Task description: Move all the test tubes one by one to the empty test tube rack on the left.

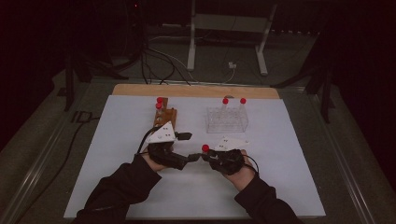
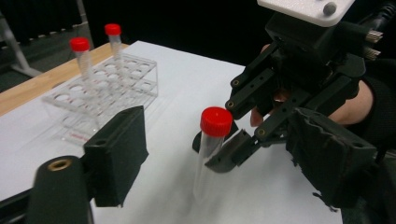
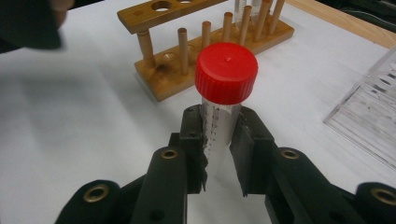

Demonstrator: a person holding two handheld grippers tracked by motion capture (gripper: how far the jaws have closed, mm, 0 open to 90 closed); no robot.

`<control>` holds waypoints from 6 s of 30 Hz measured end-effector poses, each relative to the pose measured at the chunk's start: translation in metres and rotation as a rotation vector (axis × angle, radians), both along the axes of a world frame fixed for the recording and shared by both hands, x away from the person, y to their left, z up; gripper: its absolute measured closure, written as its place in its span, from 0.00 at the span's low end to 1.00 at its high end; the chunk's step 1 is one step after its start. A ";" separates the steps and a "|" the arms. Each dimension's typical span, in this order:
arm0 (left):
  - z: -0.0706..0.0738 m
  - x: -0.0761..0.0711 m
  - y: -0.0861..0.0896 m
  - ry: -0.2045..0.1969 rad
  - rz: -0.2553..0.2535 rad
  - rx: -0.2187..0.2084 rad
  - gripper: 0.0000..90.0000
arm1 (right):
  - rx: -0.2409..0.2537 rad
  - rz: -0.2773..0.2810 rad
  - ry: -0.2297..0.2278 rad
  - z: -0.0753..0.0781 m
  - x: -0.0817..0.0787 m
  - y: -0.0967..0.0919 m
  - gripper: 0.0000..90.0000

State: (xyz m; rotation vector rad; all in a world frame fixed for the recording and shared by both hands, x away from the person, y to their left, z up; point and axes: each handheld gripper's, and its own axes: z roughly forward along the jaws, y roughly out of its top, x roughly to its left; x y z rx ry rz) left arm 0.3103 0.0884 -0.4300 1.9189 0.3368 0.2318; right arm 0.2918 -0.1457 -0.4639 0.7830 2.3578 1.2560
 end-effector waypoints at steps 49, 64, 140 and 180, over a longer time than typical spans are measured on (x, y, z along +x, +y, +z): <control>-0.006 0.010 -0.027 -0.030 -0.051 0.053 0.80 | 0.013 0.021 -0.001 0.007 -0.004 -0.002 0.81; 0.011 0.022 0.000 -0.054 0.072 0.037 0.80 | 0.088 0.030 -0.013 0.012 -0.005 -0.008 0.46; 0.006 0.099 0.088 -0.055 0.557 0.017 0.80 | 0.167 0.064 0.021 0.019 -0.001 -0.019 0.00; -0.016 0.098 0.082 0.006 0.549 0.117 0.69 | 0.180 0.055 0.030 0.019 0.001 -0.023 0.00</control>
